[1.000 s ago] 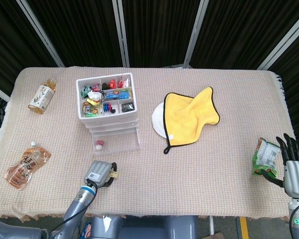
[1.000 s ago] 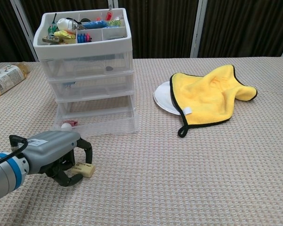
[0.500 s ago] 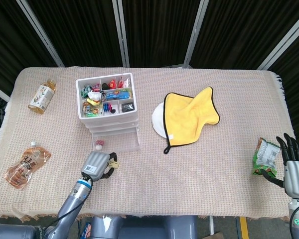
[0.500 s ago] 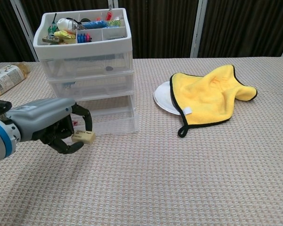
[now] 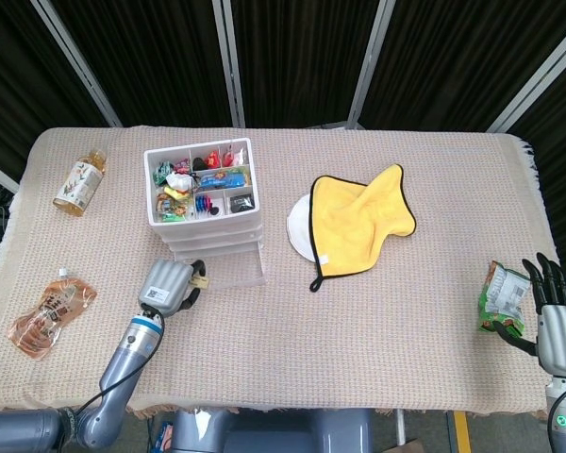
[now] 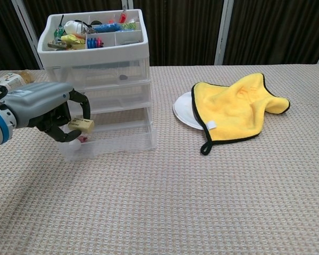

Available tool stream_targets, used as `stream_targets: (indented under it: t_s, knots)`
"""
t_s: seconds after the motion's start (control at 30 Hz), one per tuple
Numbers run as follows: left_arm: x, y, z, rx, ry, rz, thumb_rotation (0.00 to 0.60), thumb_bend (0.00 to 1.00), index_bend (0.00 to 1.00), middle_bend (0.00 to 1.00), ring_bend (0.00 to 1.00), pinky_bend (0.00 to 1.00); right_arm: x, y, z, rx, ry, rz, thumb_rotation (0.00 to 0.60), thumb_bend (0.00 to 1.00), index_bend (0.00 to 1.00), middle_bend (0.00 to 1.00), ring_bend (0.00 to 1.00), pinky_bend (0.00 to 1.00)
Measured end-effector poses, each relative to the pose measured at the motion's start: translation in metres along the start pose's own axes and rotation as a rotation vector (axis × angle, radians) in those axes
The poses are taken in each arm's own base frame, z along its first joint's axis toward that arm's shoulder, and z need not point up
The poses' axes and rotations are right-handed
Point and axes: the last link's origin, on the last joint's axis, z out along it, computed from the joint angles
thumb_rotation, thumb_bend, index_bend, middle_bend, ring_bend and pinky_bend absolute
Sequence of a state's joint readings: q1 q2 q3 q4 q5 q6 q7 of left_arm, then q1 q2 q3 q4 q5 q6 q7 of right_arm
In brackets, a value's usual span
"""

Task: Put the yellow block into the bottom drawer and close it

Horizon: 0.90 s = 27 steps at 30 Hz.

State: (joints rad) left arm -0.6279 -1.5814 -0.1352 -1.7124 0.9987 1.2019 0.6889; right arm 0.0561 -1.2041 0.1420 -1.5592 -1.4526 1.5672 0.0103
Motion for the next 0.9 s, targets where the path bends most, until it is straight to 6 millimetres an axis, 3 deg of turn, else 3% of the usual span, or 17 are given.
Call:
stream_targets:
  t_s: [0.17, 0.43, 0.53, 0.73, 0.9]
  knots:
    - [-0.005, -0.004, 0.009, 0.022, -0.015, -0.017, 0.600, 0.48, 0.26, 1.00, 0.92, 0.72, 0.000, 0.000, 0.000, -0.003, -0.001, 0.001, 0.600, 0.06, 0.09, 0.00, 0.00, 0.00]
    - [-0.009, -0.004, 0.013, 0.023, -0.017, -0.020, 0.600, 0.48, 0.20, 0.97, 0.89, 0.69, 0.000, 0.001, 0.000, -0.005, -0.005, 0.001, 0.600, 0.06, 0.09, 0.00, 0.00, 0.00]
    - [-0.008, -0.004, 0.012, 0.014, -0.012, -0.016, 0.600, 0.48, 0.19, 0.86, 0.79, 0.62, 0.000, 0.001, 0.000, -0.006, -0.006, 0.001, 0.600, 0.06, 0.09, 0.00, 0.00, 0.00]
    - [-0.006, -0.005, 0.003, -0.054, 0.011, 0.042, 0.600, 0.48, 0.21, 0.43, 0.41, 0.38, 0.000, 0.001, 0.000, -0.007, -0.004, 0.001, 0.600, 0.06, 0.09, 0.00, 0.00, 0.00]
    - [-0.003, -0.011, -0.009, -0.164, 0.045, 0.188, 0.600, 0.55, 0.22, 0.24, 0.23, 0.30, 0.000, 0.000, 0.000, -0.008, 0.000, 0.002, 0.600, 0.06, 0.09, 0.00, 0.00, 0.00]
